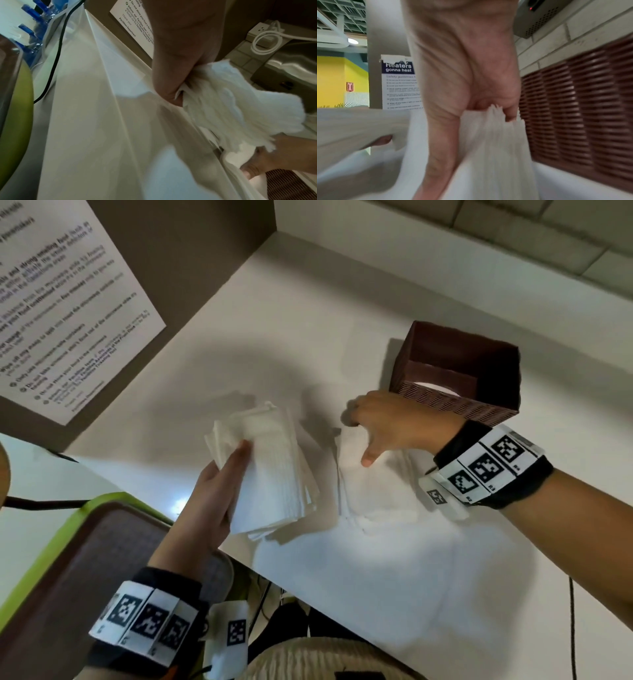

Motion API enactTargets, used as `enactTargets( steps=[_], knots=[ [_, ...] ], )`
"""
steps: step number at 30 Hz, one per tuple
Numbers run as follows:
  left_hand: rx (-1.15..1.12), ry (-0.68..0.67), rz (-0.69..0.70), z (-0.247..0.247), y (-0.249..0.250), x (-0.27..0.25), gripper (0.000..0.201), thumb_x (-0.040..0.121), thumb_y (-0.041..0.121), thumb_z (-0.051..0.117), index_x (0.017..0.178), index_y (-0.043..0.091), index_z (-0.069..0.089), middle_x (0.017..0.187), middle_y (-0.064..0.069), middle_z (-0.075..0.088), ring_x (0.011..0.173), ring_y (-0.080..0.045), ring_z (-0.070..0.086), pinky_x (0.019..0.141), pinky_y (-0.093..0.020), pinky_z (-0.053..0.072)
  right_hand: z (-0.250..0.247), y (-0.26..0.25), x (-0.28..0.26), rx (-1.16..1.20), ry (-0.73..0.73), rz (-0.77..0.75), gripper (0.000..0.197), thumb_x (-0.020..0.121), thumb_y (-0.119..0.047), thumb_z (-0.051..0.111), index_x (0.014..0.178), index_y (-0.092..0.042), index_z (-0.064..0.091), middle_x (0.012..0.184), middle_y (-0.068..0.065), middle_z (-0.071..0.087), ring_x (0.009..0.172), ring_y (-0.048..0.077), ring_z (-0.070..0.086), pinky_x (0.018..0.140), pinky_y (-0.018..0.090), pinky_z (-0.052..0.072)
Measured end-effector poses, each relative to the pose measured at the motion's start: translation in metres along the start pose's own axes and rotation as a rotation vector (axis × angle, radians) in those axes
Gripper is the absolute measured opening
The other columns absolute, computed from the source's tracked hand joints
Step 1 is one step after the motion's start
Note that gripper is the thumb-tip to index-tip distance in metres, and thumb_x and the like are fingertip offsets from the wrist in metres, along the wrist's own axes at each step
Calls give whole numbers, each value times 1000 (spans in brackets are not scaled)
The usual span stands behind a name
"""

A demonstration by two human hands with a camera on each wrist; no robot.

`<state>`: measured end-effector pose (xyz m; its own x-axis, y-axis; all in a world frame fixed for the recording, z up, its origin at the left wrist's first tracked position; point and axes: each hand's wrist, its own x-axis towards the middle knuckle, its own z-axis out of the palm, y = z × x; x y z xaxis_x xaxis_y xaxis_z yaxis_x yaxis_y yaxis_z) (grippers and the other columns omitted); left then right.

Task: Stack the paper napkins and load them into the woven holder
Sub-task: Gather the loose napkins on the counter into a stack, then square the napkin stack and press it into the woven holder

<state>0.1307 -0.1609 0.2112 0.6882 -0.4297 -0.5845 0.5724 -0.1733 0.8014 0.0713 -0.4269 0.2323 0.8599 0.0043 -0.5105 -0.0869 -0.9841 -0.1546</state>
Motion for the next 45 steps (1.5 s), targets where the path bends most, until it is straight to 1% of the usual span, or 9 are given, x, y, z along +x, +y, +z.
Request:
enactTargets(
  steps=[4,7,12,19,27,31,35,41,45],
  knots=[
    [-2,-27,110,7,6,4,42,97,39,53,129,13,58,114,-6,74,105,-23,71,82,-33,56,-24,-2,-41,232,-25,-45,55,74,-26,82,124,-32,59,85,-27,55,83,5,50,61,14,33],
    [66,-88,159,25,11,5,38,97,37,56,127,14,61,115,-7,74,106,-24,71,85,-34,56,-57,-12,-89,481,-91,-123,42,75,-27,81,85,-61,59,77,-41,61,82,-11,59,66,5,40],
    [251,-364,248,69,19,-7,27,97,29,58,122,21,64,106,0,75,97,-18,72,74,-28,58,-73,-25,-111,800,17,-140,20,82,-33,70,101,-25,71,102,-12,76,96,5,70,84,21,53],
    [151,-504,104,102,23,-23,63,96,66,19,126,32,62,120,0,72,115,-20,66,92,-37,52,-43,-18,-111,790,338,76,22,89,-22,69,103,-6,70,83,-4,69,62,0,62,48,10,47],
    [100,-616,74,115,23,-38,41,95,41,57,127,16,63,122,-9,71,116,-25,67,97,-41,51,-23,-33,-124,716,659,212,63,81,-28,76,137,-24,48,125,-2,59,119,15,55,103,31,43],
    [4,-514,34,118,17,-35,45,91,36,65,130,13,61,122,-9,71,116,-28,66,97,-42,52,0,-37,-144,1204,810,381,82,92,-40,59,153,-19,8,121,-14,51,112,-4,50,105,16,37],
    [44,-529,63,132,10,-40,42,92,26,65,131,13,60,120,-8,73,112,-24,69,94,-41,55,38,-50,-150,1752,499,304,70,84,-64,54,140,-22,47,133,0,64,120,17,63,106,43,46],
    [251,-562,270,139,6,-42,42,91,28,67,131,22,57,119,0,73,108,-16,70,89,-37,58,55,-52,-158,1587,677,302,53,88,-41,61,135,-22,48,126,-3,67,111,10,67,92,30,56],
    [313,-609,482,137,3,-38,36,91,9,67,121,26,59,108,21,70,102,10,65,84,-11,49,65,-49,-160,1415,808,199,47,96,-21,53,141,-23,37,132,-11,57,117,-5,58,95,17,49]
  ],
)
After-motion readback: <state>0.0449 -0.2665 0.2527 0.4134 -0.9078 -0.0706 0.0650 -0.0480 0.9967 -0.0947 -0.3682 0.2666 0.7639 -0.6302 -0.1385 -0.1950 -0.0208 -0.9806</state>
